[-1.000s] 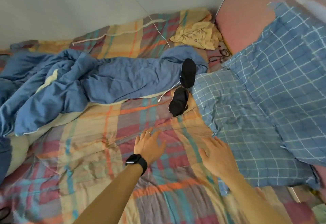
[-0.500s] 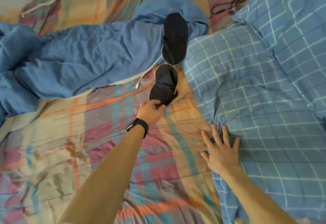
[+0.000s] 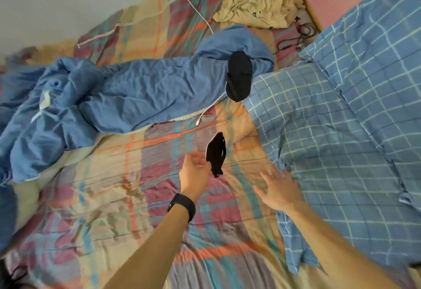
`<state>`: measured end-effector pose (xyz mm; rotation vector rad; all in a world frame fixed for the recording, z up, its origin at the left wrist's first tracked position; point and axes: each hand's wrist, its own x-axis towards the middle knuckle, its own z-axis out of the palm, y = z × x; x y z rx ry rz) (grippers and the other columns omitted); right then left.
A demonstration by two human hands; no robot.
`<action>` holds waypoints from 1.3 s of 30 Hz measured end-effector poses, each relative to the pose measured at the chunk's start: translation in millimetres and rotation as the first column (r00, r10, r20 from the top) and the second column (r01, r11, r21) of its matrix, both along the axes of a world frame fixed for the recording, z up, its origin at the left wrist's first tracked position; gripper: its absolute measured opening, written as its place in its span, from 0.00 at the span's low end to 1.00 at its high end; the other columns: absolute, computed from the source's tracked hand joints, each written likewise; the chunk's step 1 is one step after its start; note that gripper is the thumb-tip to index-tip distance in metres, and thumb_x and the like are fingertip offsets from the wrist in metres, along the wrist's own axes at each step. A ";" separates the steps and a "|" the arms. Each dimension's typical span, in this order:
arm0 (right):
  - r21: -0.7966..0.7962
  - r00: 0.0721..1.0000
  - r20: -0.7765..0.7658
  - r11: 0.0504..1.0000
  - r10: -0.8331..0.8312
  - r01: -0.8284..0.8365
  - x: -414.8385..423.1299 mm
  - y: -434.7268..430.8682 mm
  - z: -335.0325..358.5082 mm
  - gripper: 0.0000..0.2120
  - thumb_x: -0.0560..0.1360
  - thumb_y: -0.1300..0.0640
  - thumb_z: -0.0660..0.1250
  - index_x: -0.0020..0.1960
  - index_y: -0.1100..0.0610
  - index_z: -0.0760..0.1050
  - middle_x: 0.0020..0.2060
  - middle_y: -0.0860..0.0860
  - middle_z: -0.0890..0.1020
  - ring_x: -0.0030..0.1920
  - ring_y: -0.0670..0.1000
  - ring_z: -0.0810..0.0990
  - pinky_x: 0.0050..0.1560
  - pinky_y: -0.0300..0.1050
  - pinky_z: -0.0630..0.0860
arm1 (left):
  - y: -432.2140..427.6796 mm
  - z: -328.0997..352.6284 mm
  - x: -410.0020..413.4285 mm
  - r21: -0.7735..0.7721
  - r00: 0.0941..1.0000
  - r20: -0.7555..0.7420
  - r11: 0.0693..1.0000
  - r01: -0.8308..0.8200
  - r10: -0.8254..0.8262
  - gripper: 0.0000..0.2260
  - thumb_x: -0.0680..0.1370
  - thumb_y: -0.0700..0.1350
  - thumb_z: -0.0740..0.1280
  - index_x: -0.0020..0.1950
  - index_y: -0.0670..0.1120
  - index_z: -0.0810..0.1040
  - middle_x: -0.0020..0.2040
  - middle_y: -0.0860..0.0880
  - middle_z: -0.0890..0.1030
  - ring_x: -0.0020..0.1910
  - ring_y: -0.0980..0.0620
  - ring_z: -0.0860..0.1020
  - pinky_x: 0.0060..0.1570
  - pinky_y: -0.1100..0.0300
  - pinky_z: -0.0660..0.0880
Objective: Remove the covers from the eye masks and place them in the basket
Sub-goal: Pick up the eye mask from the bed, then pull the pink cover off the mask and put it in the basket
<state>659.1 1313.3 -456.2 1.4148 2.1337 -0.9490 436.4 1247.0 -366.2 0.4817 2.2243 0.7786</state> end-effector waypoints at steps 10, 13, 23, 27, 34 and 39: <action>-0.875 0.251 -0.061 0.172 -0.966 0.452 -56.0 -159.1 141.5 0.30 0.73 0.35 0.68 0.71 0.44 0.68 0.65 0.51 0.78 0.60 0.54 0.80 0.58 0.56 0.77 | -165.1 134.5 -6.4 0.148 0.960 0.280 0.987 -0.062 0.019 0.12 0.77 0.35 0.68 0.58 0.44 0.83 0.50 0.41 0.85 0.47 0.41 0.85 0.53 0.47 0.82; -0.874 0.189 -0.184 0.249 -0.964 0.418 -76.7 -196.1 178.6 0.15 0.75 0.50 0.73 0.61 0.42 0.79 0.57 0.47 0.85 0.57 0.53 0.83 0.46 0.50 0.80 | -218.1 170.0 -13.7 0.213 0.955 0.296 0.972 -0.095 0.029 0.12 0.76 0.33 0.68 0.57 0.42 0.83 0.40 0.46 0.83 0.41 0.45 0.83 0.51 0.47 0.82; -0.775 0.297 -0.398 0.491 -0.868 0.398 -128.1 -349.1 261.8 0.07 0.76 0.65 0.70 0.54 0.60 0.81 0.41 0.55 0.84 0.32 0.51 0.82 0.30 0.43 0.77 | -412.1 222.8 -66.0 0.395 0.870 0.491 0.878 -0.271 0.048 0.20 0.73 0.45 0.73 0.63 0.60 0.79 0.61 0.50 0.82 0.58 0.50 0.81 0.54 0.53 0.76; -0.848 0.413 -0.289 0.431 -0.864 0.309 -149.3 -426.0 277.6 0.08 0.77 0.69 0.66 0.55 0.67 0.79 0.39 0.59 0.84 0.26 0.49 0.76 0.22 0.38 0.69 | -473.6 223.4 -74.8 0.437 0.906 0.415 0.892 -0.115 -0.086 0.22 0.70 0.54 0.74 0.63 0.62 0.76 0.58 0.55 0.82 0.58 0.55 0.79 0.52 0.56 0.73; -0.869 0.472 -0.217 0.390 -0.855 0.306 -161.3 -495.4 297.6 0.10 0.80 0.66 0.62 0.52 0.66 0.81 0.35 0.55 0.87 0.25 0.46 0.78 0.21 0.36 0.71 | -548.1 227.9 -104.8 0.492 0.933 0.329 0.817 -0.301 0.146 0.12 0.73 0.47 0.76 0.45 0.41 0.76 0.39 0.46 0.79 0.38 0.52 0.79 0.38 0.61 0.79; -0.934 0.237 -0.184 0.245 -0.954 0.261 -158.0 -499.2 313.0 0.09 0.80 0.63 0.61 0.49 0.67 0.79 0.31 0.56 0.84 0.27 0.51 0.82 0.23 0.39 0.78 | -583.9 235.5 -127.0 0.532 0.947 0.277 0.795 -0.292 0.163 0.17 0.68 0.40 0.79 0.51 0.47 0.75 0.39 0.48 0.80 0.38 0.49 0.78 0.37 0.55 0.77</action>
